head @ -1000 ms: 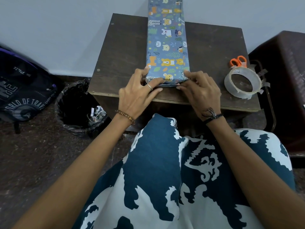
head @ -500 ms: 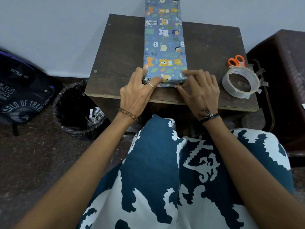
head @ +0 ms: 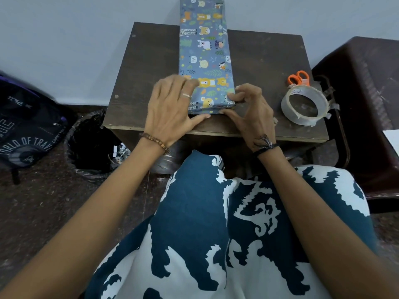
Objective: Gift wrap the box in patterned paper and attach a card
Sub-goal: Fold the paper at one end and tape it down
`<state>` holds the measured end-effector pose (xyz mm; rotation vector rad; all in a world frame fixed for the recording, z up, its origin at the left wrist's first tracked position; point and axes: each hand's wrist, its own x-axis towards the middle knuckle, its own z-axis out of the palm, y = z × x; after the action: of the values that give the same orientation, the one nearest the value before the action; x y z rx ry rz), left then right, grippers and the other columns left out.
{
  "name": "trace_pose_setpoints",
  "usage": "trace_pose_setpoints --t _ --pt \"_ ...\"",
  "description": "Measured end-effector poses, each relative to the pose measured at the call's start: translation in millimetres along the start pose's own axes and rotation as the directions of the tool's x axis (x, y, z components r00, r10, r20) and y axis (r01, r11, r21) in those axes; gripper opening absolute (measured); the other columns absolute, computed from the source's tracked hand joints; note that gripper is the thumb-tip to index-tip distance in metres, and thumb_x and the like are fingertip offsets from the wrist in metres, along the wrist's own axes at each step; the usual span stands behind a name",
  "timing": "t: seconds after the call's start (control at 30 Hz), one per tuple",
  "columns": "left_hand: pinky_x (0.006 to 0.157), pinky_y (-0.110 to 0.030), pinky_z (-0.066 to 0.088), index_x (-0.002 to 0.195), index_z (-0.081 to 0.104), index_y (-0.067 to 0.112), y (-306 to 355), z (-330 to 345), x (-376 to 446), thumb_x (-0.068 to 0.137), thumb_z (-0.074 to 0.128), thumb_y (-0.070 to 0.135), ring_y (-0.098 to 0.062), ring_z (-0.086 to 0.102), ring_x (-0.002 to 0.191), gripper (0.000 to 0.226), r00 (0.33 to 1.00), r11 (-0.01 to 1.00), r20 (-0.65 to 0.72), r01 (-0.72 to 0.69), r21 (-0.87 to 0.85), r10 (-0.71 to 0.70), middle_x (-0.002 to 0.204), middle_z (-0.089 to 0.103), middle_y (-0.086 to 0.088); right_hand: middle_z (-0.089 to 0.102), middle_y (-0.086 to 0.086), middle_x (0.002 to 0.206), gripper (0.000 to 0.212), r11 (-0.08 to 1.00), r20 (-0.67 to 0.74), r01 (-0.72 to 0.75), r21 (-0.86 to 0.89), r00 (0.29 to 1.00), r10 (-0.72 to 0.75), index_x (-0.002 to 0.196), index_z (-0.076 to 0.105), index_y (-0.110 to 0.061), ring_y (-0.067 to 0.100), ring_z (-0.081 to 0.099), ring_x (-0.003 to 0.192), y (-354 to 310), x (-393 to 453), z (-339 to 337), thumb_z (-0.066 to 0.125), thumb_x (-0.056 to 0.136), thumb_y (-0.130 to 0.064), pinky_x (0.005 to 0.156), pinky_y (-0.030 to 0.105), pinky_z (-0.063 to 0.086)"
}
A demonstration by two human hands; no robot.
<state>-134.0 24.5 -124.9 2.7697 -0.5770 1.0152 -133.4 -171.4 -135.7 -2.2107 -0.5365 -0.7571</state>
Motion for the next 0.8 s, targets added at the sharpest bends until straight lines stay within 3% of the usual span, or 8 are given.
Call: trace_pose_setpoints --t 0.07,0.17,0.27,0.4,0.47,0.53,0.67,0.8 --pt "0.107 -0.040 0.026 0.125 0.046 0.013 2.7 5.3 14.2 0.073 0.053 0.059 -0.024 0.040 0.121 0.069 0.988 0.992 0.090 -0.123 0.006 0.122 0.122 0.057 -0.012 0.068 0.011 0.093 0.060 0.999 0.019 -0.028 0.030 0.999 0.028 0.108 0.036 -0.021 0.011 0.057 0.093 -0.5 0.8 -0.5 0.079 0.069 -0.008 0.083 0.010 0.038" --pt "0.112 -0.045 0.021 0.139 0.039 0.014 4.9 13.8 29.3 0.077 0.037 0.061 -0.026 0.034 0.136 0.078 0.946 0.986 0.278 -0.162 -0.045 0.168 0.144 0.042 -0.008 0.069 0.006 0.094 0.060 0.996 0.058 -0.075 0.054 0.996 0.071 0.108 0.036 -0.024 0.009 0.062 0.089 -3.4 2.5 -2.7 0.079 0.069 -0.009 0.081 0.010 0.040" --pt "0.110 -0.047 0.026 0.139 0.039 0.012 1.7 21.6 29.1 0.080 0.033 0.060 -0.027 0.038 0.134 0.077 0.922 0.982 0.336 -0.181 -0.063 0.191 0.145 0.040 -0.008 0.067 -0.005 0.096 0.057 0.985 0.125 -0.148 0.085 0.983 0.137 0.109 0.035 -0.029 0.006 0.062 0.093 -5.8 7.2 -11.3 0.076 0.074 -0.011 0.082 0.007 0.040" --pt "0.107 -0.049 0.031 0.137 0.042 0.008 -0.4 22.6 29.4 0.084 0.033 0.058 -0.030 0.043 0.130 0.074 0.919 0.973 0.320 -0.217 -0.073 0.229 0.143 0.043 -0.011 0.062 -0.014 0.105 0.060 0.980 0.250 -0.155 0.126 0.961 0.120 0.118 0.033 -0.031 0.007 0.061 0.101 -0.9 7.0 -25.5 0.073 0.078 -0.011 0.090 0.025 0.048" --pt "0.106 -0.049 0.030 0.137 0.041 0.006 0.3 19.8 30.4 0.085 0.032 0.056 -0.031 0.043 0.130 0.073 0.915 0.971 0.326 -0.224 -0.081 0.239 0.143 0.043 -0.013 0.060 -0.008 0.112 0.067 0.990 0.270 -0.102 0.097 0.960 0.072 0.122 0.033 -0.029 0.012 0.058 0.107 -0.8 3.8 -23.6 0.076 0.073 -0.013 0.092 0.031 0.047" --pt "0.105 -0.051 0.031 0.137 0.042 0.005 0.7 17.7 31.4 0.086 0.031 0.054 -0.032 0.044 0.129 0.072 0.909 0.969 0.335 -0.229 -0.092 0.247 0.142 0.044 -0.014 0.060 0.002 0.110 0.068 1.000 0.241 -0.027 0.011 0.970 0.024 0.122 0.035 -0.026 0.017 0.054 0.103 -1.4 1.3 -15.9 0.077 0.071 -0.015 0.090 0.028 0.044" --pt "0.103 -0.053 0.034 0.135 0.044 0.004 1.7 17.2 32.0 0.087 0.030 0.052 -0.034 0.047 0.126 0.070 0.899 0.965 0.349 -0.251 -0.078 0.263 0.140 0.046 -0.015 0.062 0.009 0.099 0.050 0.992 0.167 0.064 -0.108 0.985 -0.046 0.116 0.044 -0.020 0.022 0.055 0.092 2.2 4.3 -6.2 0.072 0.075 -0.018 0.081 0.028 0.044" --pt "0.114 -0.043 0.016 0.144 0.027 0.009 -4.0 12.3 35.3 0.087 0.021 0.055 -0.026 0.026 0.140 0.074 0.848 0.964 0.461 -0.208 -0.167 0.262 0.151 0.028 -0.010 0.063 0.009 0.094 0.032 0.988 0.144 0.074 -0.135 0.988 -0.055 0.107 0.060 -0.006 0.026 0.059 0.086 3.7 3.9 -7.0 0.070 0.079 -0.016 0.073 0.036 0.048"
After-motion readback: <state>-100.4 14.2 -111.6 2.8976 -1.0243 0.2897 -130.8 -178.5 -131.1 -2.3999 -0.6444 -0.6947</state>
